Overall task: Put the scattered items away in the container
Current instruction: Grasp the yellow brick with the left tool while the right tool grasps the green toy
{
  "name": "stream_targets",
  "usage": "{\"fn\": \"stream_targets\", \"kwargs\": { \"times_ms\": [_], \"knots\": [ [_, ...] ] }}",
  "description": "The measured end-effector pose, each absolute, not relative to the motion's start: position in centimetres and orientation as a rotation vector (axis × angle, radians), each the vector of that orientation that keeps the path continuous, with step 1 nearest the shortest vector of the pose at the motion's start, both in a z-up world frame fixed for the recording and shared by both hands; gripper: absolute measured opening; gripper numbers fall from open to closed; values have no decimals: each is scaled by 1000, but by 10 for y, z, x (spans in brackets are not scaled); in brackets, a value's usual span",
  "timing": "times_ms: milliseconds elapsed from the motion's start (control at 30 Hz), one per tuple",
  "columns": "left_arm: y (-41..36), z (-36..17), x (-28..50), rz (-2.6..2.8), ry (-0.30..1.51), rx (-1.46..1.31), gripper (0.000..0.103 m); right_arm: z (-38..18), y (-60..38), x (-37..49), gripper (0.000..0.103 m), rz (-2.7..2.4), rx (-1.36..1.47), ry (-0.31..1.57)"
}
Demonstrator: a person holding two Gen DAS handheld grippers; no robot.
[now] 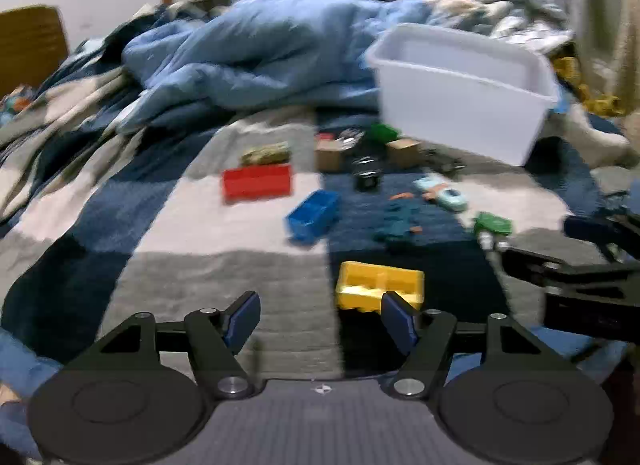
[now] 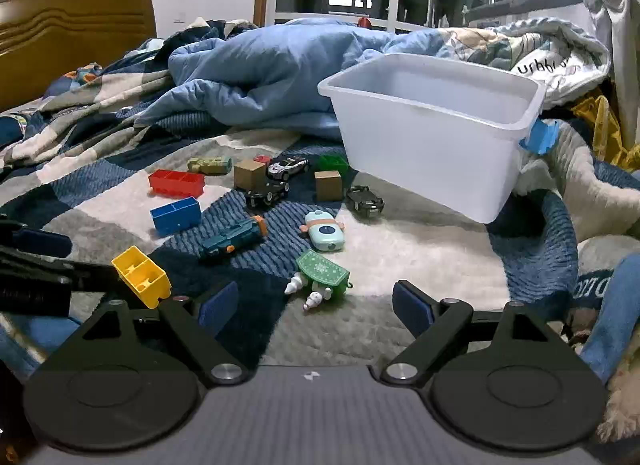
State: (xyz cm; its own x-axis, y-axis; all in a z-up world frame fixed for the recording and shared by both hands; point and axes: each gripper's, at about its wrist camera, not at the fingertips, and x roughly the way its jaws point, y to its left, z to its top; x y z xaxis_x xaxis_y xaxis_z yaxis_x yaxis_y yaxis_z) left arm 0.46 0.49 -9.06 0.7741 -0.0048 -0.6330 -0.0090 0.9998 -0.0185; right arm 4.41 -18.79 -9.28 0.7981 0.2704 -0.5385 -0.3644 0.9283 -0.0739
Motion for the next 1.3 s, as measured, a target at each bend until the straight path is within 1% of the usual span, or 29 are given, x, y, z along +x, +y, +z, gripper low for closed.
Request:
{"fn": "stream_targets", "kwargs": {
  "times_ms": [67,100,233,300,333,433,533,700,833,1000,1133,1233,1300],
  "knots": [
    [-4,-88,1,-2,654,-31,78,-91,-189,44,87,330,-179,537],
    [-8,-86,1,-4,643,-46,78,-90,-190,43,87,323,-179,531],
    [-25,-91,18,11,672,-104,78,-90,-190,44,87,300,-218,521],
    [-29,-99,31,19,705,-120,78,-92,-192,45,80,278,-232,524],
    [-29,-102,36,23,722,-130,77,-92,-194,46,79,267,-232,530],
    [-27,-109,42,9,736,-125,76,-93,-202,46,79,271,-203,536],
    [-22,-112,43,20,750,-47,72,-92,-201,46,79,265,-217,524],
    [9,-110,36,59,758,-9,72,-92,-198,46,79,271,-218,513],
    [29,-105,33,39,758,-65,72,-94,-193,46,79,286,-220,524],
    [12,-107,35,48,751,-86,75,-99,-189,47,79,328,-193,574],
    [11,-114,51,114,739,-169,76,-101,-187,46,79,318,-203,576],
    [8,-111,57,-52,684,-158,76,-100,-190,46,79,304,-202,570],
    [2,-111,59,-187,694,-84,74,-100,-193,47,79,294,-195,570]
  ]
}}
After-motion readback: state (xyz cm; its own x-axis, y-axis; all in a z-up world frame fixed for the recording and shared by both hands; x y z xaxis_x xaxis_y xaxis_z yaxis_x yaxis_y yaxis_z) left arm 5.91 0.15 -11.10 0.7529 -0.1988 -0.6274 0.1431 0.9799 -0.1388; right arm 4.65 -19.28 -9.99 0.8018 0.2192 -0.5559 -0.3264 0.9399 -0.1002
